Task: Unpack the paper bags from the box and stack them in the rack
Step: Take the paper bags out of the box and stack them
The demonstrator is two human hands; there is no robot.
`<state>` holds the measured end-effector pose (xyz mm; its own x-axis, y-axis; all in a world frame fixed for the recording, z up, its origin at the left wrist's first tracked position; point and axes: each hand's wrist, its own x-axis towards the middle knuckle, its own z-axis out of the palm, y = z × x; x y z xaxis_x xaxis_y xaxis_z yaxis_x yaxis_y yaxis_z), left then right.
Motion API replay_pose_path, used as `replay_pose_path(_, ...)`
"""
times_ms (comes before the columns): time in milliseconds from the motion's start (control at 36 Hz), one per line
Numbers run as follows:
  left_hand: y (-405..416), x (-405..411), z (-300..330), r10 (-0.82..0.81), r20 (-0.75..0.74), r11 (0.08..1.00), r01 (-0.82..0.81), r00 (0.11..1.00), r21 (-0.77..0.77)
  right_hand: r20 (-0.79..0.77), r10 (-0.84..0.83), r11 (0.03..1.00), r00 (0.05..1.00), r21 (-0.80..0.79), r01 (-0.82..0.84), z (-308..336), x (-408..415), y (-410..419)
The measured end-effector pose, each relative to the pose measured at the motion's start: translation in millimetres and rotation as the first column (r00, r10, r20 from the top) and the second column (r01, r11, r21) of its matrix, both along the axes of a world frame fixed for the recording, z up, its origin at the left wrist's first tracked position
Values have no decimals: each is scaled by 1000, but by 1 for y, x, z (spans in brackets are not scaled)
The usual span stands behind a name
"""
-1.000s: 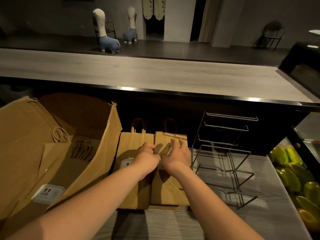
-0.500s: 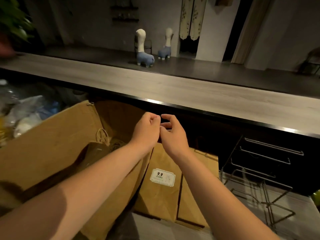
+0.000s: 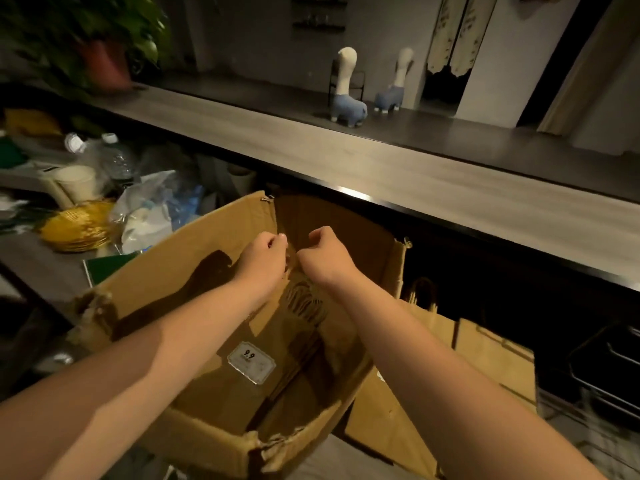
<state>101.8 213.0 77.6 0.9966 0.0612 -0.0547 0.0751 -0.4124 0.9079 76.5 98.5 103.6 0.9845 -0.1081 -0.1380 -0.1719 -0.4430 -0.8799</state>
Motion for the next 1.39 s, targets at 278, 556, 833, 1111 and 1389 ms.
replay_pose_path(278,47,47,-39,-108,-457,948,229,883,219,-383,0,957,924,-268,-112,-46,62,48)
replay_pose_path(556,71,48,-78,-93,-795,675,625,600,392,-683,12,887,730,-329,-323,-95,49,27)
replay_pose_path(833,63,45,-85,-123,-795,590,688,595,423,-758,111,775,642,-338,-533,-116,48,8)
replay_pose_path(1111,60,45,-89,-128,-810,589,700,573,403,-765,144,741,627,-337,-581,-127,48,0)
replay_pose_path(1389,60,44,-88,-143,-779,592,683,611,427,-775,180,722,606,-314,-617,-133,51,-5)
